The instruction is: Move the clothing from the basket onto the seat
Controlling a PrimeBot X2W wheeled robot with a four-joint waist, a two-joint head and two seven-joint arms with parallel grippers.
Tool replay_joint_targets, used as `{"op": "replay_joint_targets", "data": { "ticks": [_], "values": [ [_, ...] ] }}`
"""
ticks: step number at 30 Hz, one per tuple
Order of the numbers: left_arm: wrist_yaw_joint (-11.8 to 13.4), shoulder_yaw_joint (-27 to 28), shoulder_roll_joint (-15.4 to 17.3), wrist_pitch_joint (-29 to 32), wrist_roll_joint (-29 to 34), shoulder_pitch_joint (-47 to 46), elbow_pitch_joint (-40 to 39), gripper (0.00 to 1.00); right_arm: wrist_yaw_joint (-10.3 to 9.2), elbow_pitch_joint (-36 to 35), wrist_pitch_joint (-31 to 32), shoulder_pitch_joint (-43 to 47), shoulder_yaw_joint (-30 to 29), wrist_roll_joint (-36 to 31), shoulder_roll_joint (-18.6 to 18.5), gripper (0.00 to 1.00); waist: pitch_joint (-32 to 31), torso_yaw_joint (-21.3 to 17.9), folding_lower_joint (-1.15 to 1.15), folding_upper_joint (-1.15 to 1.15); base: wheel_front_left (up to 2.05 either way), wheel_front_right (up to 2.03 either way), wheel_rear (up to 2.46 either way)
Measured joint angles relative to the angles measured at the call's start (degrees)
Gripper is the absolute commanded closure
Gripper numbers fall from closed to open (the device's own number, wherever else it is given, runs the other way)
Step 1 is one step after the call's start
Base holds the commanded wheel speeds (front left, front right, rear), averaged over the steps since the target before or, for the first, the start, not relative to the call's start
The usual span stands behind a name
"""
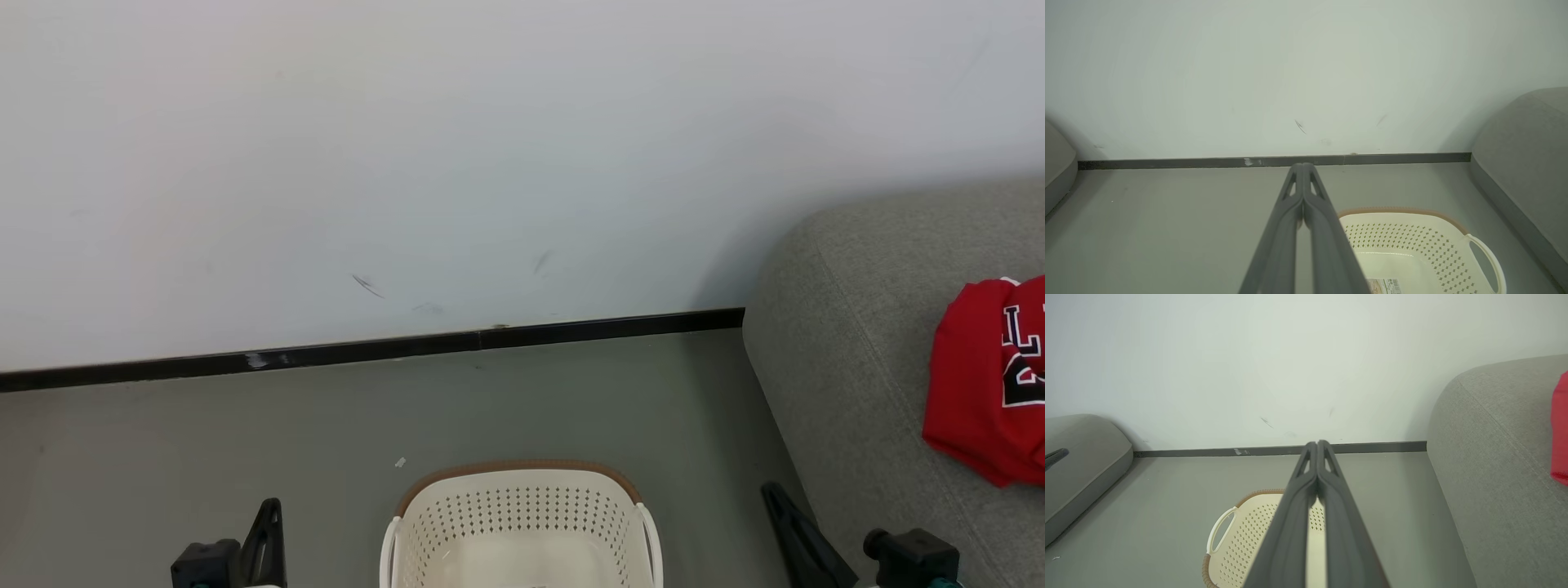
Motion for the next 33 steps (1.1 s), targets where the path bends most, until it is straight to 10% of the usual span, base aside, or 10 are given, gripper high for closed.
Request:
{"op": "replay_joint_targets", "data": {
  "ticks": [33],
  "values": [
    [-7.12, 6.61, -1.42, 7.98, -27.51, -0.31, -0.38, 1.00, -0.01, 1.47, 5.10, -1.83, -2.82, 34.81, -1.63, 1.00, 0.17, 0.01, 0.99, 0.00, 0.00, 0.00, 0.00]
  ]
}}
